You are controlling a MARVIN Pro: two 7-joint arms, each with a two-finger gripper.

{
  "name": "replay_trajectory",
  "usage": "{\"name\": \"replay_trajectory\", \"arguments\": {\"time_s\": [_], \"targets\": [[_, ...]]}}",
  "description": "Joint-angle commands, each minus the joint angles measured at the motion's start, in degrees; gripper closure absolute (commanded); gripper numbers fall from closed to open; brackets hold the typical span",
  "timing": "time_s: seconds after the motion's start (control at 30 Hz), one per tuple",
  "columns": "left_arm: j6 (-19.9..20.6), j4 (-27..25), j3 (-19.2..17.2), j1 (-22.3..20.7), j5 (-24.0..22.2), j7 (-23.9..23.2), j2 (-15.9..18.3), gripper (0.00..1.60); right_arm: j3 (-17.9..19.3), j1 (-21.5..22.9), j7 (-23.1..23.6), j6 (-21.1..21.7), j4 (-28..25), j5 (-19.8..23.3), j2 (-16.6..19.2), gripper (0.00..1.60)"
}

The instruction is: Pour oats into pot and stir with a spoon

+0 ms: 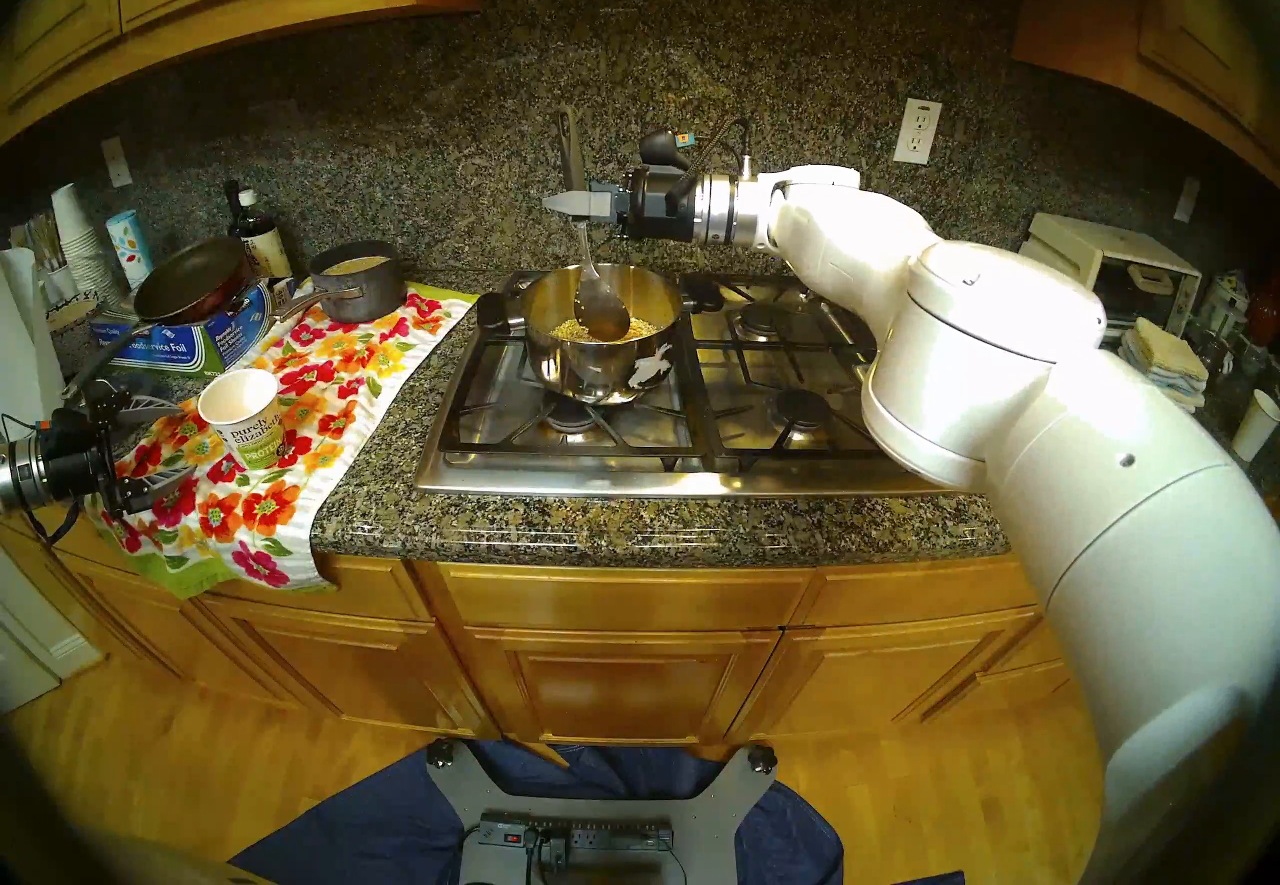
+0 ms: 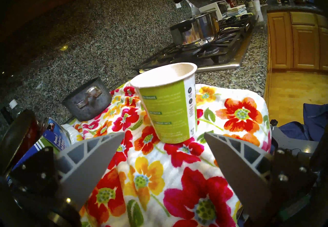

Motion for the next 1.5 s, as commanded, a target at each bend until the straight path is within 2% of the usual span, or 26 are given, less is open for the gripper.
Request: {"name": "replay_trajectory", "arguments": {"time_s": [0.0, 0.2, 0.47, 0.5, 0.7, 1.47], "targets": [[-0.22, -0.13, -1.78, -0.17, -1.29, -5.73, 0.33, 0.0, 0.53, 1.97, 0.79, 0.48, -0.1, 0.39, 1.02, 1.6], [-0.02, 0.15, -1.84, -0.43, -1.91, -7.27, 0.28, 0.0, 0.21, 1.23, 0.79, 0.72, -0.13, -0.15, 1.76, 1.6], [-0.31, -0.15, -2.12, 0.45, -1.58, -5.57, 0.48, 0.0, -0.37, -0.81, 0.79, 0.41, 0.46, -0.85, 2.81, 1.6], [-0.17, 0.03, -2.03, 0.09, -1.87, -6.55, 0.41, 0.0, -0.48, -1.21, 0.79, 0.22, 0.56, -0.97, 2.97, 1.6], [-0.32, -0.09, -2.12, 0.41, -1.68, -5.86, 0.47, 0.0, -0.85, -2.4, 0.25, -0.58, 1.27, -1.53, 3.23, 1.6], [-0.79, -0.69, -1.05, 0.26, -0.24, -1.94, 0.58, 0.0, -1.19, 0.49, -11.86, -1.51, 1.95, -2.03, 1.21, 1.6]]}}
